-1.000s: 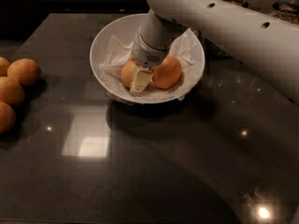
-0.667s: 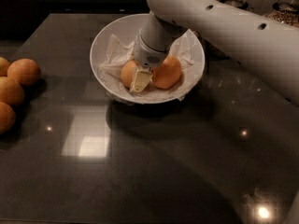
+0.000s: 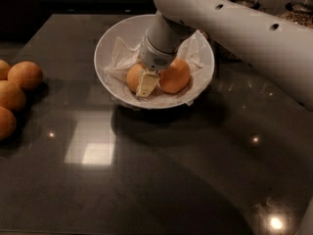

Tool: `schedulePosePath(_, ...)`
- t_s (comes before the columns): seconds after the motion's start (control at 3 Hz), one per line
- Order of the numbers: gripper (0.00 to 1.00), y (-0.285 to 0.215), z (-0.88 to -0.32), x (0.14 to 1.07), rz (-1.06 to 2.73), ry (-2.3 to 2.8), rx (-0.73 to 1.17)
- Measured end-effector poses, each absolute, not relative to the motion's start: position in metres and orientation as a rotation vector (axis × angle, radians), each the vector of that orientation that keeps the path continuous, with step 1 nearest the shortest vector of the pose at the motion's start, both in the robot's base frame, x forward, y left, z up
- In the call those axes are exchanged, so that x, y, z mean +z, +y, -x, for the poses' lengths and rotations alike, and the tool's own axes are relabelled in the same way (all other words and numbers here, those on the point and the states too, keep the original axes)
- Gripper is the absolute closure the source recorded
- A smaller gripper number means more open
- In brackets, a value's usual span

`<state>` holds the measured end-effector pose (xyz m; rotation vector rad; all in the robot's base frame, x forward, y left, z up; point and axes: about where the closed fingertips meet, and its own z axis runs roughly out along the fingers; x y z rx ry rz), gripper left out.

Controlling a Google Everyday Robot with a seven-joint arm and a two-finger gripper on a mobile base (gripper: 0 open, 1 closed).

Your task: Pick orange from white bowl

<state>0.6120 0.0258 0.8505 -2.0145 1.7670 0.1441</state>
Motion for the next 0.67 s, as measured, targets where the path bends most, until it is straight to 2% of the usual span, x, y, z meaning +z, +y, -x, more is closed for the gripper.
schedulePosePath(0.67, 1.0, 0.003, -0.601, 0.899, 1.902, 1.686, 0.183)
